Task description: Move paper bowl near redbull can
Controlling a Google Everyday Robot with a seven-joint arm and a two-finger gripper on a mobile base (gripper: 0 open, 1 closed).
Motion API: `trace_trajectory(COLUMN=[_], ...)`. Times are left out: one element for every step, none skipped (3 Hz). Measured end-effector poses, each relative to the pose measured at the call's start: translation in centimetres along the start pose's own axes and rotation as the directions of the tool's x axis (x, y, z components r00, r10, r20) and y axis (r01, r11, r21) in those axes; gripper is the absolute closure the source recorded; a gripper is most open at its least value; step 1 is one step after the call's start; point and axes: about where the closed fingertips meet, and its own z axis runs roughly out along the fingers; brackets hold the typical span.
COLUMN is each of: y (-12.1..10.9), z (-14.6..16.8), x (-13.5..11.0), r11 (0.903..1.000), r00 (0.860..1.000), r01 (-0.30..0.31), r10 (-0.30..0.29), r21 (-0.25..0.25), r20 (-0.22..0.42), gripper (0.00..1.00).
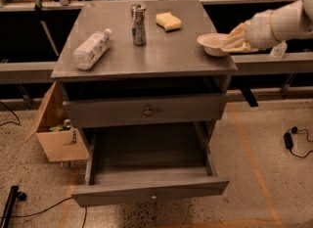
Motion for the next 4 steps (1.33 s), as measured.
trace_trajectory(y=[-3.2,-4.7,-5.8,-6.4], z=[-3.7,-5.1,-5.1,-4.9], x=[-1.3,-2.1,-2.7,-3.0], r11=[0.9995,0.9990,0.9990,0.9993], r00=[0.996,0.993,0.994,0.995], r01=[0.014,0.016,0.030,0.029], r10=[-0.016,-0.021,-0.033,-0.031], r21=[-0.029,-0.042,-0.034,-0.025], r20=[-0.089,-0.115,-0.105,-0.097], gripper=[0.36,0.36,0.60,0.83])
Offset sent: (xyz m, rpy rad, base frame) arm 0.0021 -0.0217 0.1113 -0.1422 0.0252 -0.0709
